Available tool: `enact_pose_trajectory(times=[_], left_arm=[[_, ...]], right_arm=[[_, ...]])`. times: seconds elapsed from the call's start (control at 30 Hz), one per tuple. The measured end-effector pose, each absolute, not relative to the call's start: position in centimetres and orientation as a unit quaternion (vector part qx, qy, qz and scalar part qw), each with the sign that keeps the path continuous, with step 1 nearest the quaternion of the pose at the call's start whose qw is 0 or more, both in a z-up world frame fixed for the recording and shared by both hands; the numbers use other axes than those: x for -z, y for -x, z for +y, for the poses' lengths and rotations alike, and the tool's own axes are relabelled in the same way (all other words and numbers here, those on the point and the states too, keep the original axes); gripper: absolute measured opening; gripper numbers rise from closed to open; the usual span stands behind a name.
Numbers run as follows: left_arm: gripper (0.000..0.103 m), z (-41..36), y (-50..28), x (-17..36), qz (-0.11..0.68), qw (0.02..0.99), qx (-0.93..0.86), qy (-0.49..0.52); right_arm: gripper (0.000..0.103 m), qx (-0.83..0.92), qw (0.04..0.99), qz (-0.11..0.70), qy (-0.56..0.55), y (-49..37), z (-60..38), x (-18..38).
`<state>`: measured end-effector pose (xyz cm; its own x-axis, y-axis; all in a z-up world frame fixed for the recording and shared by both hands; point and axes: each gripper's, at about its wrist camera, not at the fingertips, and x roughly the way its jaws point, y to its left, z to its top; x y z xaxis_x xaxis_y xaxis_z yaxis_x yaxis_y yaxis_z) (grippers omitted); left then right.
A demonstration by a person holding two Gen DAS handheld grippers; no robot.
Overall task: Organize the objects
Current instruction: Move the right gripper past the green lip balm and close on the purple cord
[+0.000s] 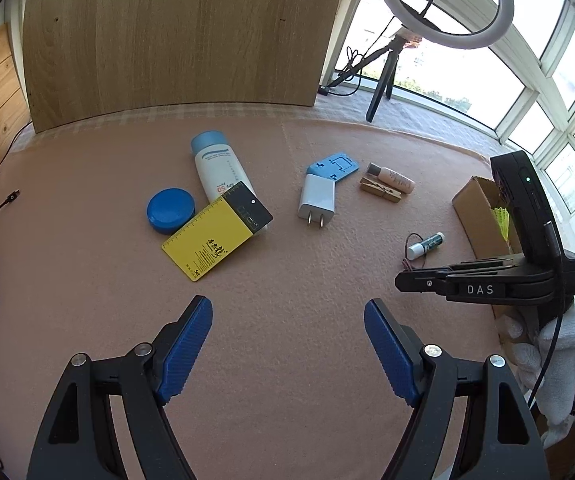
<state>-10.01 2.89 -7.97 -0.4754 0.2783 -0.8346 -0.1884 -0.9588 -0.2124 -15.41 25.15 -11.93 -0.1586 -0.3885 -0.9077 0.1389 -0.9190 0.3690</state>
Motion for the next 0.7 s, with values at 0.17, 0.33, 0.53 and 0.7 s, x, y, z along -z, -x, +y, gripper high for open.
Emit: enact_pose_trajectory(times=[0.17,0.33,0.53,0.7], left_arm=[[0.081,5.6,11.3,8.8,-0.018,0.158,-0.854,0.495],[0.081,8.8,12.4,9.5,0.0,0.185,-0.847,0.498],[0.081,11.4,13.1,10.1,0.025,0.203,-0.842,0.5],[0.081,11.9,13.6,10.5,0.019,0.213,-0.835,0.508]], right_arm=[[0.004,0.761,0.163,-0.122,-0.616,12.5,26.5,11.9],[0.004,0.747,0.168,-0.162,-0.623,9.8,28.2,12.7],[0.003,0.741,0.197,-0.209,-0.606,6.8,29.1,10.9],[0.003,0.76,0.203,-0.201,-0.584,6.4,29.3,7.7]])
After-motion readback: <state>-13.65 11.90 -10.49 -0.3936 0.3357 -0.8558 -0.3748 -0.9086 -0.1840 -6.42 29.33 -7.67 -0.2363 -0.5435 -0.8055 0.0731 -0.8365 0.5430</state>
